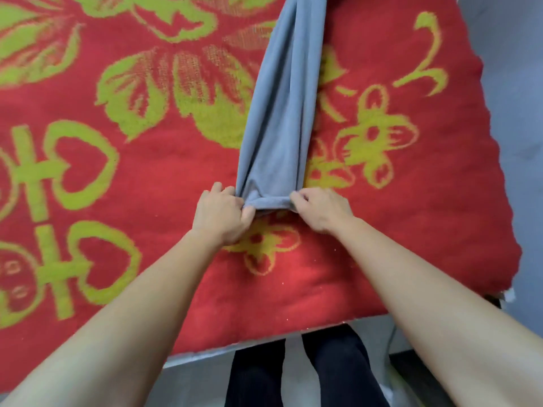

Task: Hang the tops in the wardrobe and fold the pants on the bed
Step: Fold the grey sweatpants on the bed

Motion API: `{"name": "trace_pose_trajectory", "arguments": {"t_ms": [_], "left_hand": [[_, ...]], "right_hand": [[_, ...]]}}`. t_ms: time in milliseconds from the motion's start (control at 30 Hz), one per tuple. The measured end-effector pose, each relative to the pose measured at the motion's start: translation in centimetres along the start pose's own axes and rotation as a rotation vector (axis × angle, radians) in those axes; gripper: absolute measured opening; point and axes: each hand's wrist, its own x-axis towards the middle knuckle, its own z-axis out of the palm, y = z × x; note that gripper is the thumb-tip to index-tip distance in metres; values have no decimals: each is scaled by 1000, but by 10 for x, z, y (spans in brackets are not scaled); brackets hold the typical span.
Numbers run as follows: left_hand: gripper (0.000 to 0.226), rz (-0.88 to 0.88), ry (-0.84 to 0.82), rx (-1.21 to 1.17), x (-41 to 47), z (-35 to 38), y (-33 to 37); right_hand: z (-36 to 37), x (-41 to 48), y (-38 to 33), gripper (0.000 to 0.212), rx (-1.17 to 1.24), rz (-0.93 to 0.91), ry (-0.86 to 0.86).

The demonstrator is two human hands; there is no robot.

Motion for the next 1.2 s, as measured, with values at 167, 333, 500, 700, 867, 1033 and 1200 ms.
{"name": "trace_pose_trajectory", "arguments": {"t_ms": [167,333,500,700,867,1033,1200], "left_hand": [[75,83,-147,34,-86,38,7],[73,-5,-268,-31,-140,53,-27],[57,-184,-239,-238,-130,36,-53],[48,-305,-20,-390,-63,7,-68],[51,-444,131,-769,26,-40,-39],[73,-371,35,-1028,82,-67,28],[45,-146,48,-622,97,-46,41]], "right_hand": [[-5,11,-17,58,438,141,271],[-11,35,-45,30,529,37,143],[37,6,-53,30,414,-97,117],[20,23,-50,20,276,-183,108],[27,-17,-39,12,38,-454,-299],[35,-39,-4,20,-130,-389,-616],[-36,29,39,34,237,-17,36]]}}
